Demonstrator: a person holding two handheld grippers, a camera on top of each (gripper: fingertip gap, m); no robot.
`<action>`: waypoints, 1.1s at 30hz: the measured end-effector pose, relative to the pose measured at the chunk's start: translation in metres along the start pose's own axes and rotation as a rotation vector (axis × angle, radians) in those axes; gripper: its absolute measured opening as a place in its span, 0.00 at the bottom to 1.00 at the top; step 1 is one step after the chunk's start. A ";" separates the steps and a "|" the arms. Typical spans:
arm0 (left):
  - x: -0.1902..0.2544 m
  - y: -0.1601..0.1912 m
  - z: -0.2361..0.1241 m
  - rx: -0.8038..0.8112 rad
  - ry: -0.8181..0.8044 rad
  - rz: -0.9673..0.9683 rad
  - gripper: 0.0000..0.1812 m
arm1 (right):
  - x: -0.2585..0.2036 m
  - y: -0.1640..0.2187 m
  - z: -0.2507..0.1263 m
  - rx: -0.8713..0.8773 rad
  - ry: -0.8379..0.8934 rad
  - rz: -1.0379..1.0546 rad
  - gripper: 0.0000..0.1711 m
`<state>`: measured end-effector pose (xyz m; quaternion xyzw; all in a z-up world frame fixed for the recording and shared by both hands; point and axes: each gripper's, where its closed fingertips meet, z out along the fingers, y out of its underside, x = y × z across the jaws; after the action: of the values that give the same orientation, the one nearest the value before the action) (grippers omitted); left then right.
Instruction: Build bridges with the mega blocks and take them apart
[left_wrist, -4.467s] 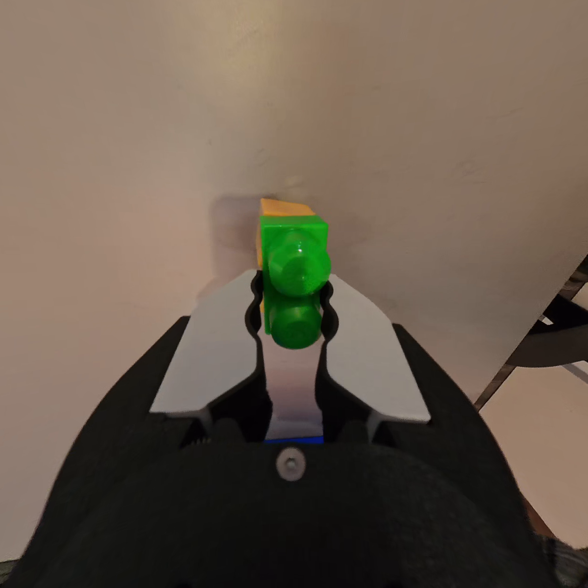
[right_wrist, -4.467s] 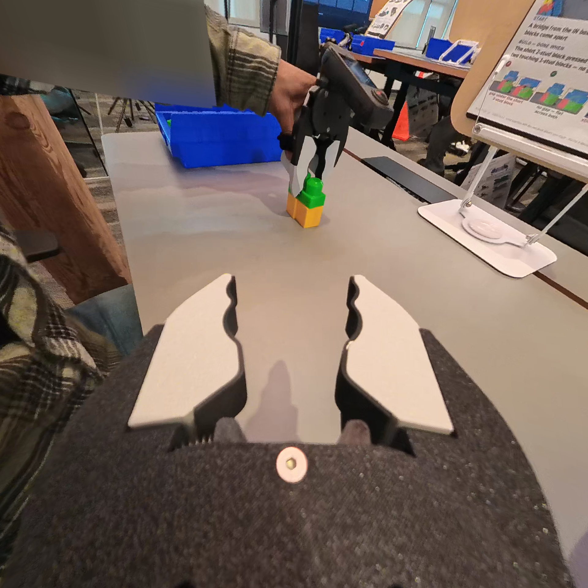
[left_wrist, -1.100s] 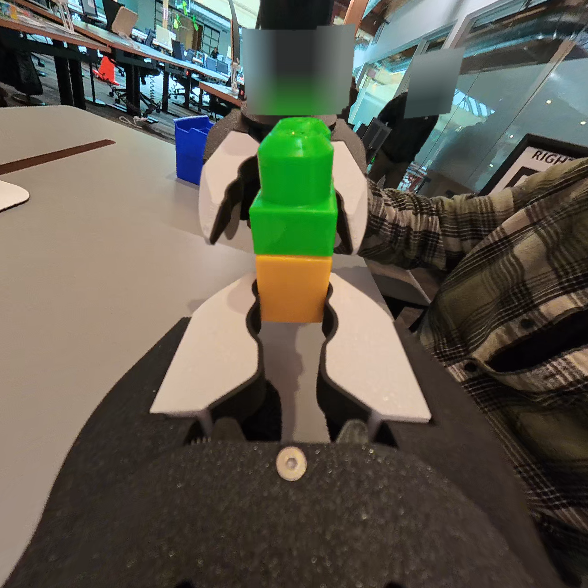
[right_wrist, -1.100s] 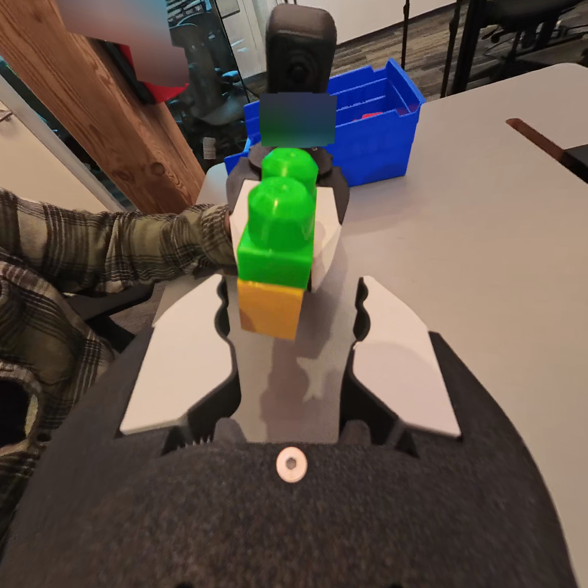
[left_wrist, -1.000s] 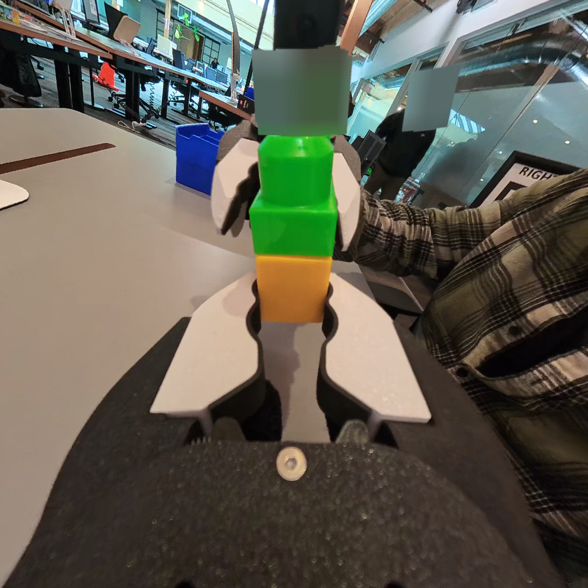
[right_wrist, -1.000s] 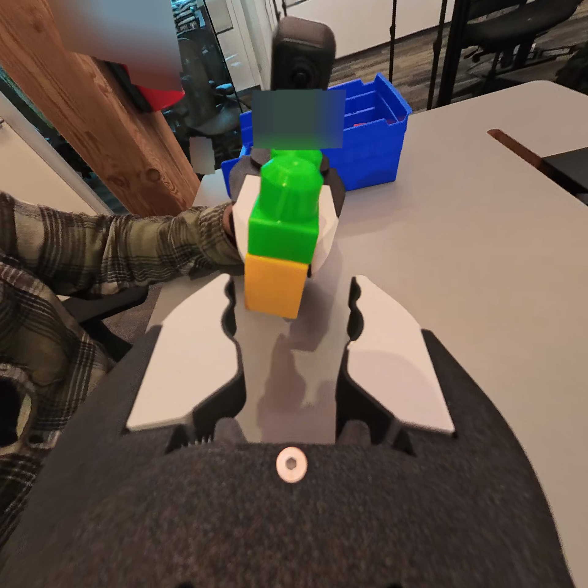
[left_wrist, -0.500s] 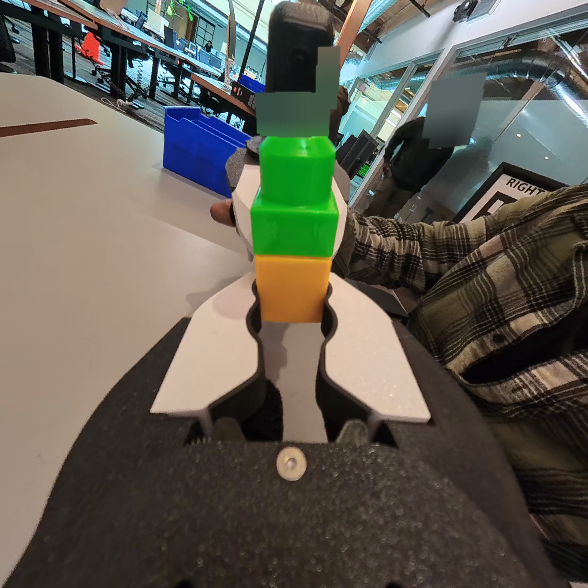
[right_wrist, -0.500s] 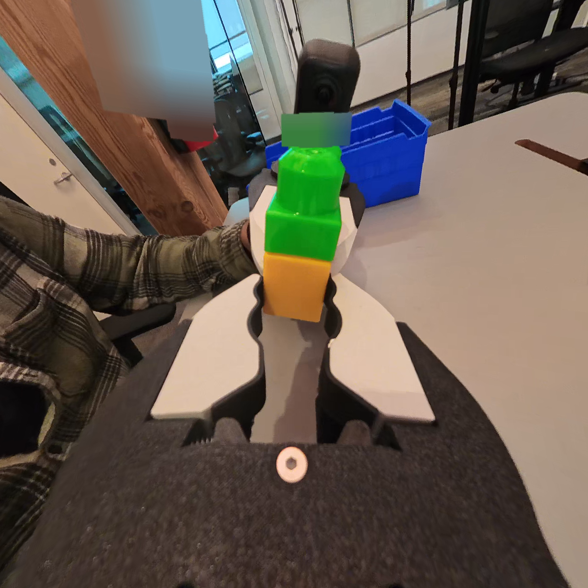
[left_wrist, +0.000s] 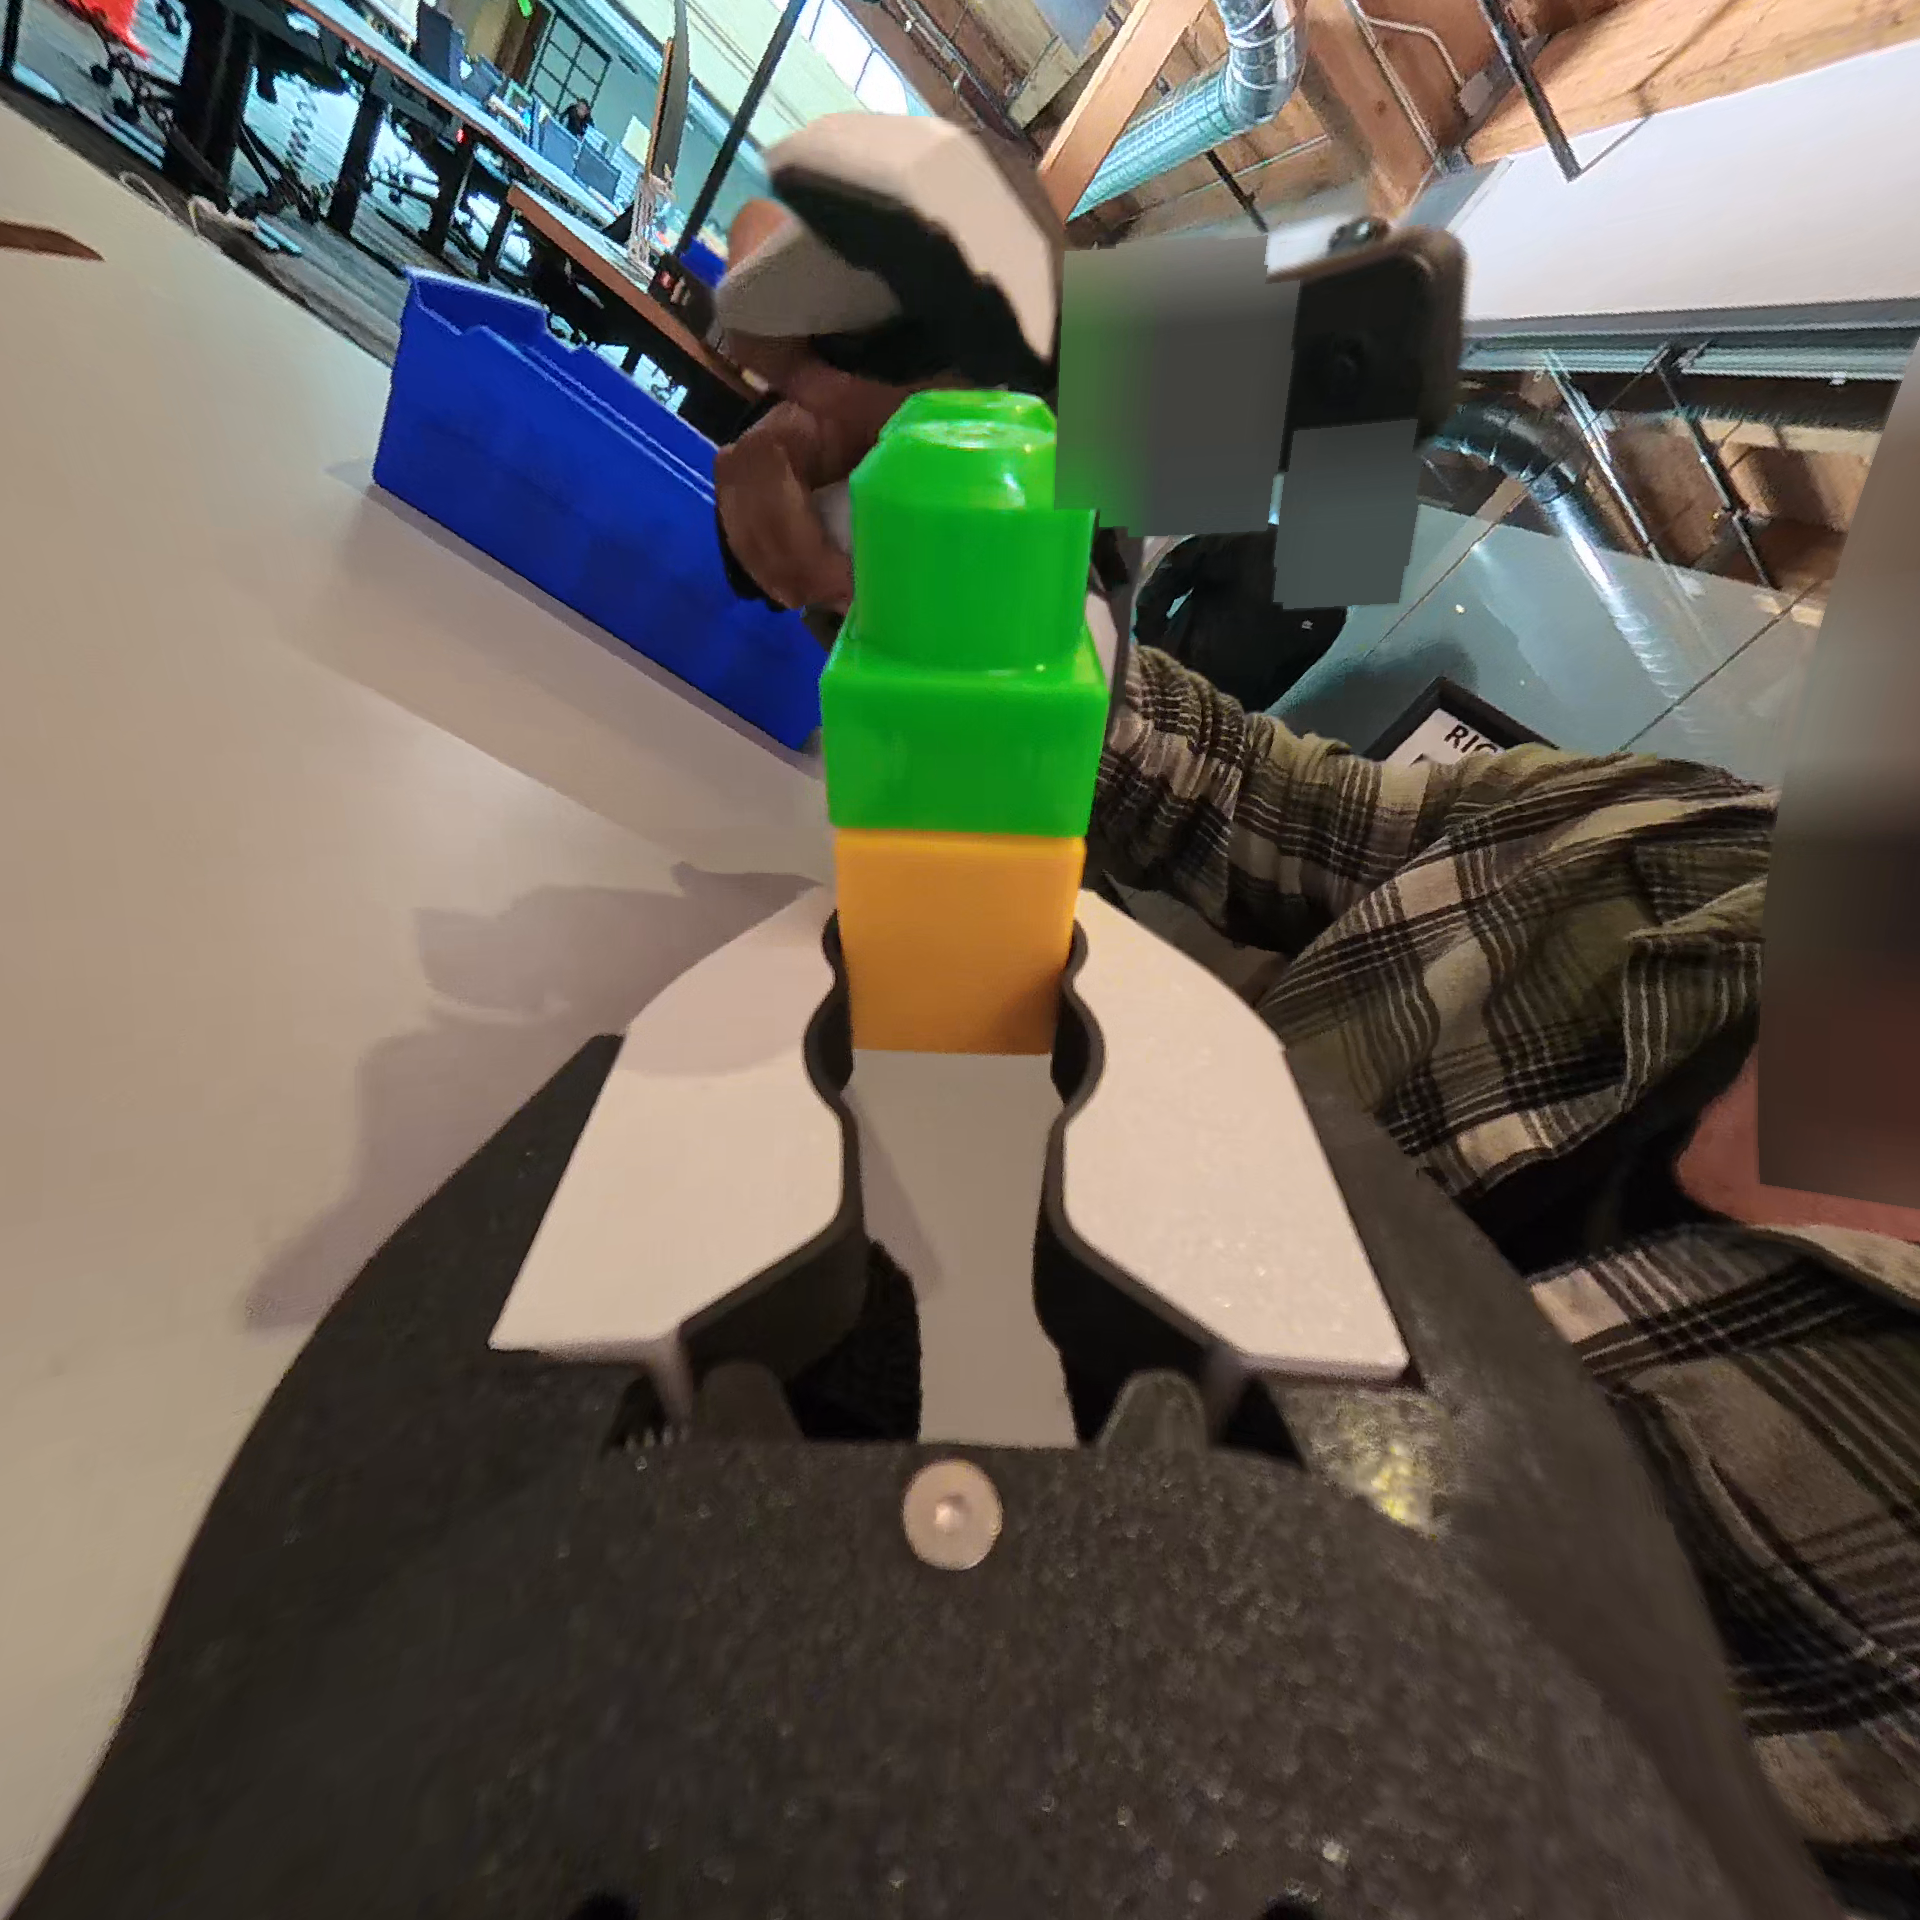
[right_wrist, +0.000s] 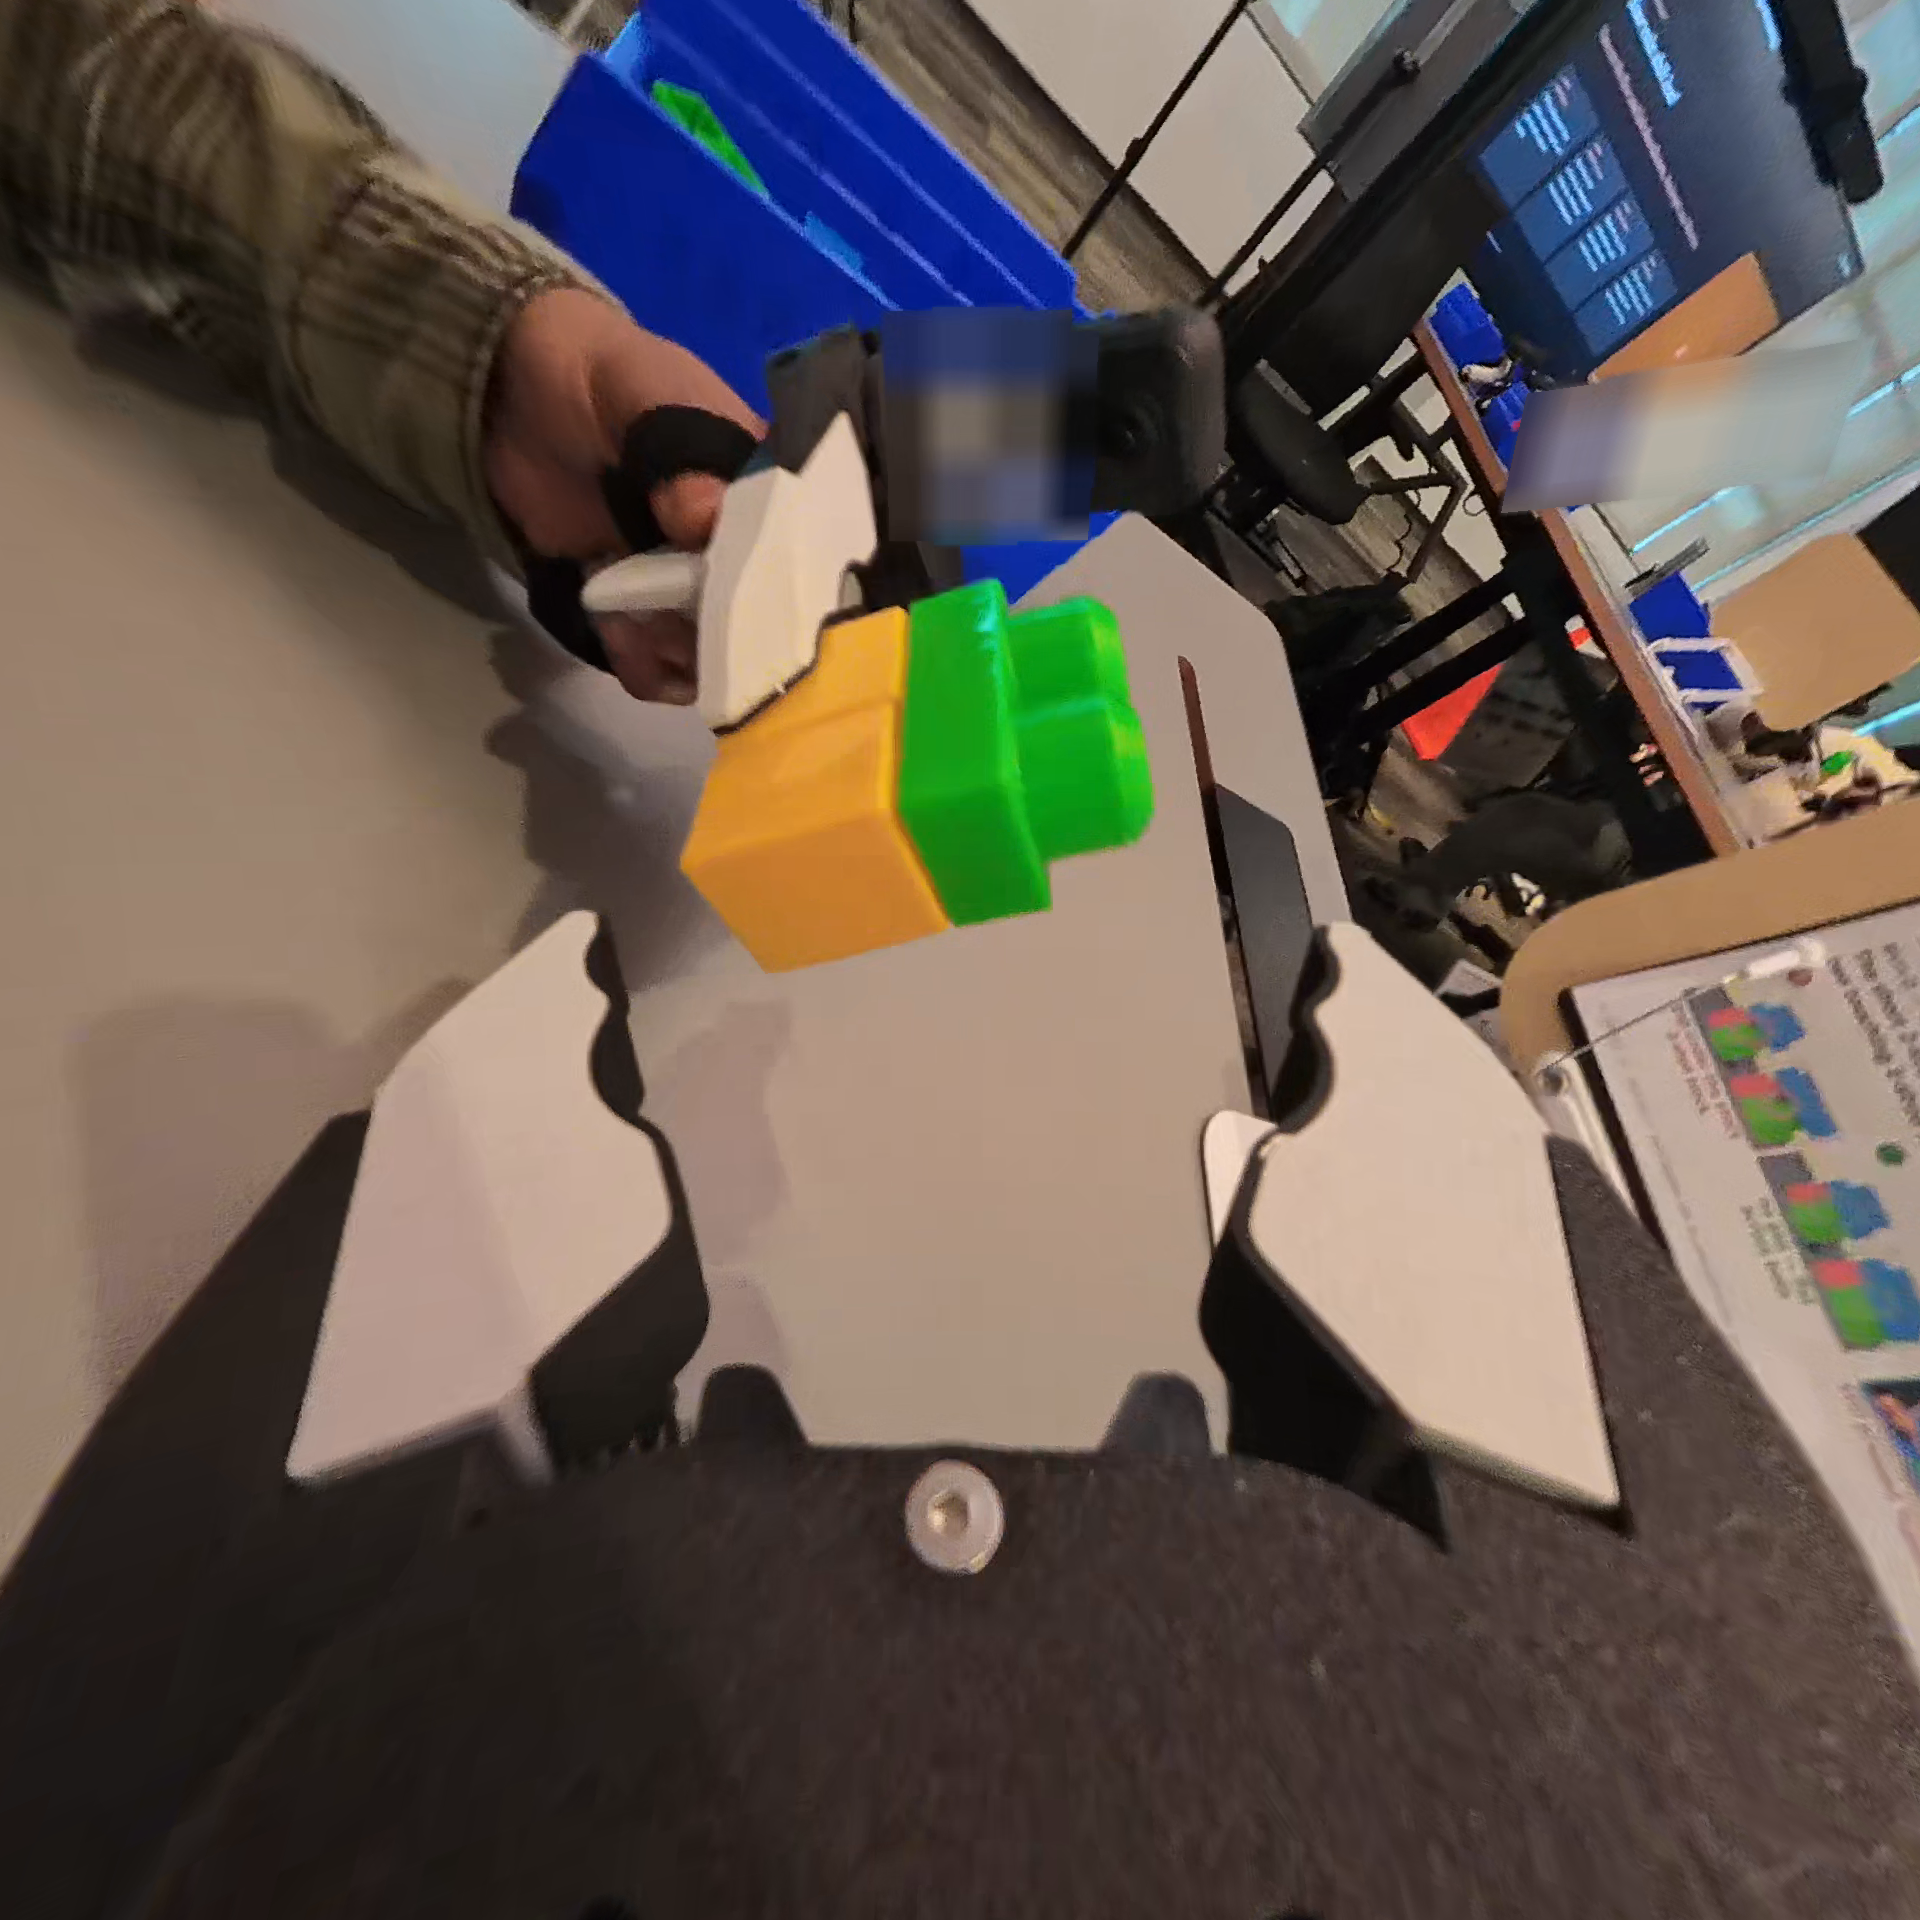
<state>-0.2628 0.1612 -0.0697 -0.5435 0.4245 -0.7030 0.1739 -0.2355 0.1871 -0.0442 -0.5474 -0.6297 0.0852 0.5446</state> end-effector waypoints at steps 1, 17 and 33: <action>-0.002 0.000 0.001 -0.001 -0.001 -0.014 0.20 | -0.002 0.000 0.002 -0.018 -0.006 -0.032 0.71; -0.001 0.012 0.023 -0.077 0.023 -0.071 0.19 | -0.020 0.000 0.013 -0.029 -0.108 -0.046 0.56; 0.003 0.016 0.037 -0.114 0.007 -0.021 0.20 | -0.024 0.002 -0.002 0.005 -0.092 -0.041 0.55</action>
<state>-0.2338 0.1349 -0.0782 -0.5546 0.4588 -0.6812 0.1338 -0.2369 0.1679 -0.0593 -0.5284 -0.6650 0.1008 0.5181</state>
